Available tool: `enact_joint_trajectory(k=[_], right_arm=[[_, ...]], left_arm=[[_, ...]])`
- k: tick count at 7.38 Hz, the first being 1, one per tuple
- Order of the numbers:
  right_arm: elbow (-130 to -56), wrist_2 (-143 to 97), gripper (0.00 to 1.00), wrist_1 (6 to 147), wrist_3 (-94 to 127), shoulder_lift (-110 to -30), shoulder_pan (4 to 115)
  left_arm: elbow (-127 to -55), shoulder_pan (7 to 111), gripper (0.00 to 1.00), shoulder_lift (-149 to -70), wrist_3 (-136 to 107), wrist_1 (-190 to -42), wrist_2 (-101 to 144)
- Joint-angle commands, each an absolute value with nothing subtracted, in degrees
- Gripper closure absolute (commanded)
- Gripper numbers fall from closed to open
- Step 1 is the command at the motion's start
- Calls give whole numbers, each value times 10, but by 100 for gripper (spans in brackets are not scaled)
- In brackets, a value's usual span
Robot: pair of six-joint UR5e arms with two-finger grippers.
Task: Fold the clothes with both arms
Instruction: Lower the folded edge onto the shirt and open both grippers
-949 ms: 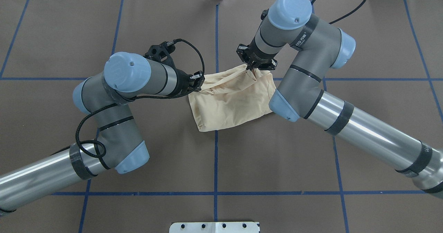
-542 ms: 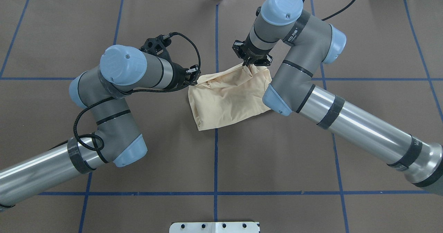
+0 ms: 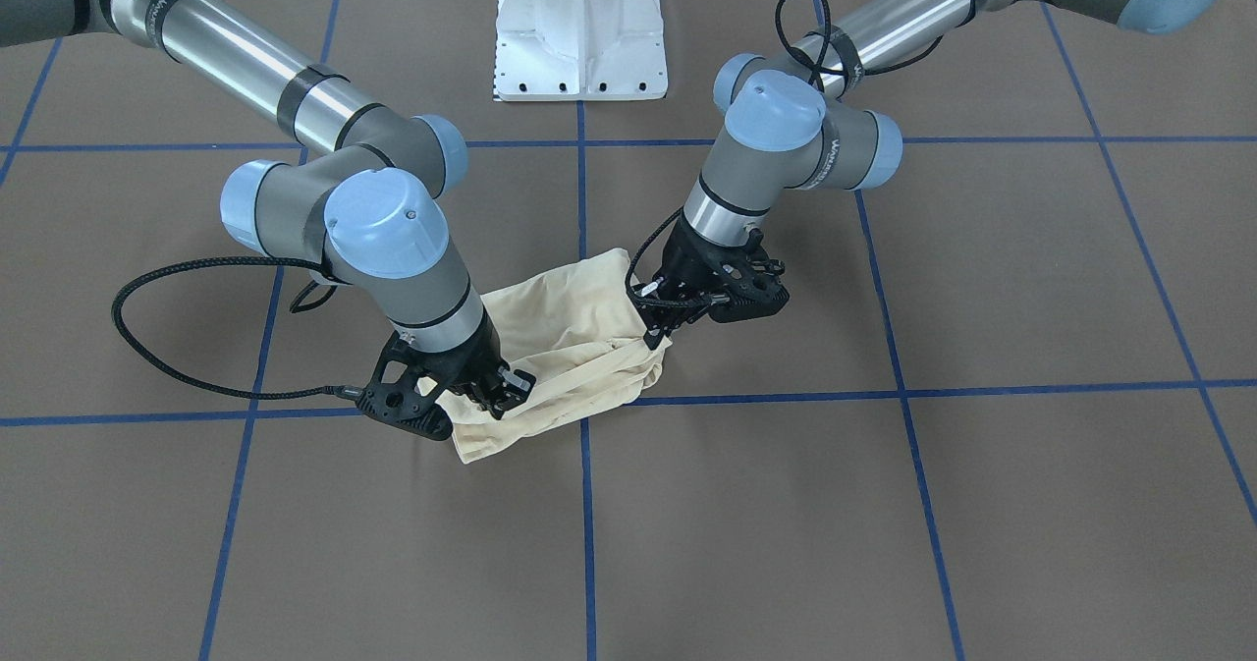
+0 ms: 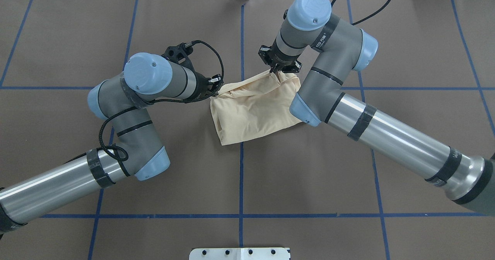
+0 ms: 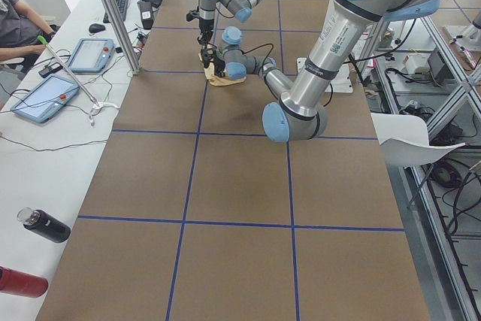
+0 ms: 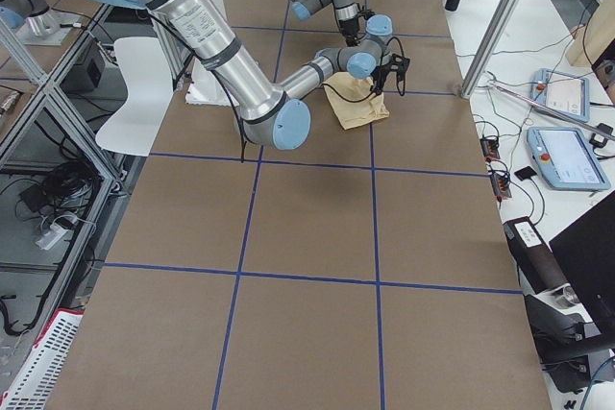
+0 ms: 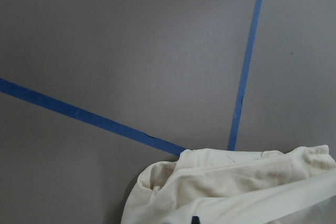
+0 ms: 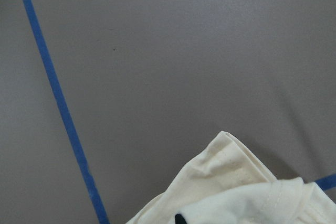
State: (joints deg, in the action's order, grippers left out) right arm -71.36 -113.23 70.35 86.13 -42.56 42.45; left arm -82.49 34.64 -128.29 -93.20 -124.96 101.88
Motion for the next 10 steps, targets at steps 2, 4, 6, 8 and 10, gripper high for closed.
enact_joint_trajectory(k=[2,4,6,8,10], right_arm=[[-701,-1133,100,689,861,-417,421],[-695,-1129,1,658,860,-422,420],[-699,-1137,0,651,824,-419,432],[-735,-1186,0,657,824,-429,439],[-801,-1178,0,678,823,-474,391]], left_arm=[[-818,347,100,-1290,-932,-1252,1019],[-819,349,24,-1290,-928,-1252,1018],[-841,372,1,-1285,-927,-1241,1027],[-896,394,0,-1244,-899,-1231,1071],[-933,402,0,-1230,-898,-1194,1089]])
